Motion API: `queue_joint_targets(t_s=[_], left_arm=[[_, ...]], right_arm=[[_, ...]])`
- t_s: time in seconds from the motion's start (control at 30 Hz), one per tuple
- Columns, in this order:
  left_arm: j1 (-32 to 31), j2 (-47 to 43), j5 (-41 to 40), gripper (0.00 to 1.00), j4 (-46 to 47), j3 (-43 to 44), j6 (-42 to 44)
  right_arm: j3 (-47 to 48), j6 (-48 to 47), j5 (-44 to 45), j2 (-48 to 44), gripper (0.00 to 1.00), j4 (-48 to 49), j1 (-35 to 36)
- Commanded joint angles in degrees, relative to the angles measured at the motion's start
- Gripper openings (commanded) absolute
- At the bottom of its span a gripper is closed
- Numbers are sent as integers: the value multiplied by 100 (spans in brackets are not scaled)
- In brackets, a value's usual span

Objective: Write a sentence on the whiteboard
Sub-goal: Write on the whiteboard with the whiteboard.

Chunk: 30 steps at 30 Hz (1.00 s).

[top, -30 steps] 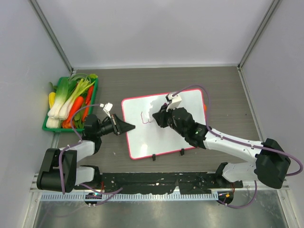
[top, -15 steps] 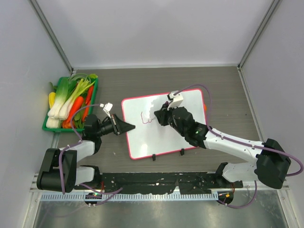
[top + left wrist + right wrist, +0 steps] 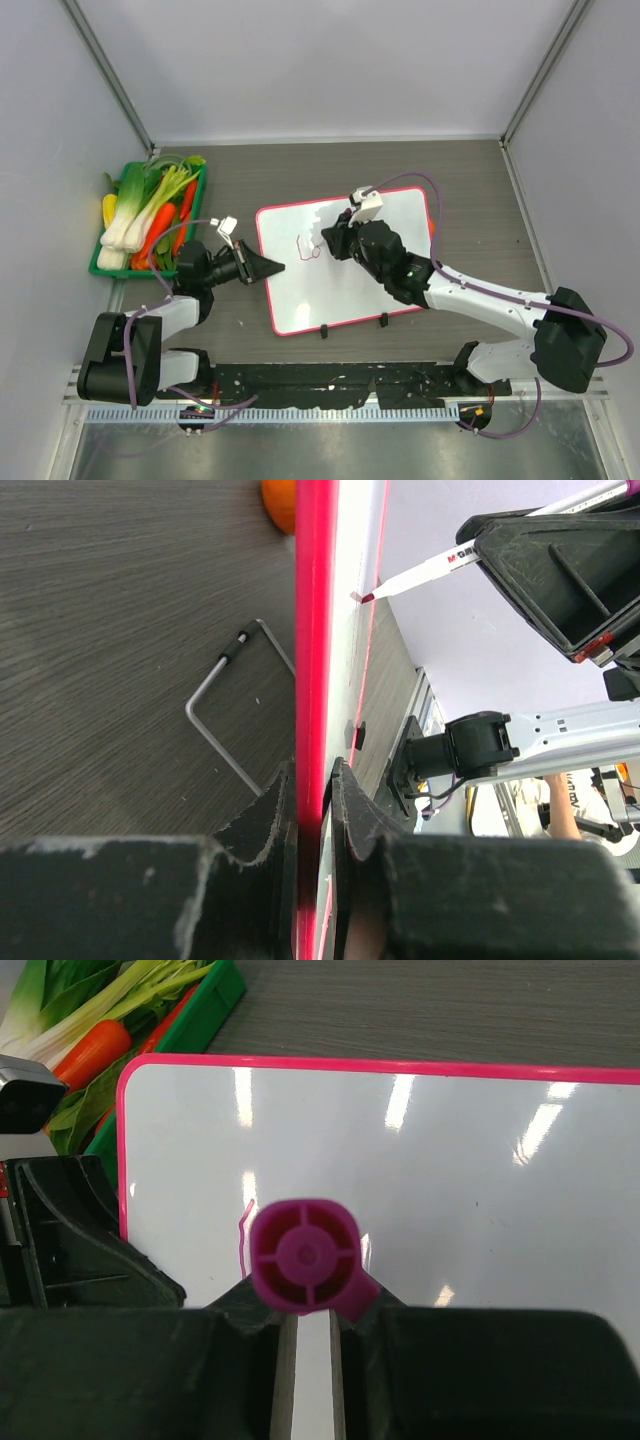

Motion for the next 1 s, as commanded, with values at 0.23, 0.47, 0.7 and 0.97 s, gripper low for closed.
queue_joint_targets(t_s=[0.23, 0.47, 0.7, 0.97], left_arm=[[-64, -31, -403, 0, -338, 16, 676], [-64, -75, -420, 0, -382, 16, 694], [-55, -110, -446, 0, -443, 16, 729], [-64, -172, -473, 0, -523, 16, 764]], right_arm=[[163, 22, -179, 12, 1, 133, -9], [22, 145, -250, -427, 1, 335, -35], [-13, 23, -127, -498, 1, 282, -114], [57, -92, -4, -401, 1, 124, -158]])
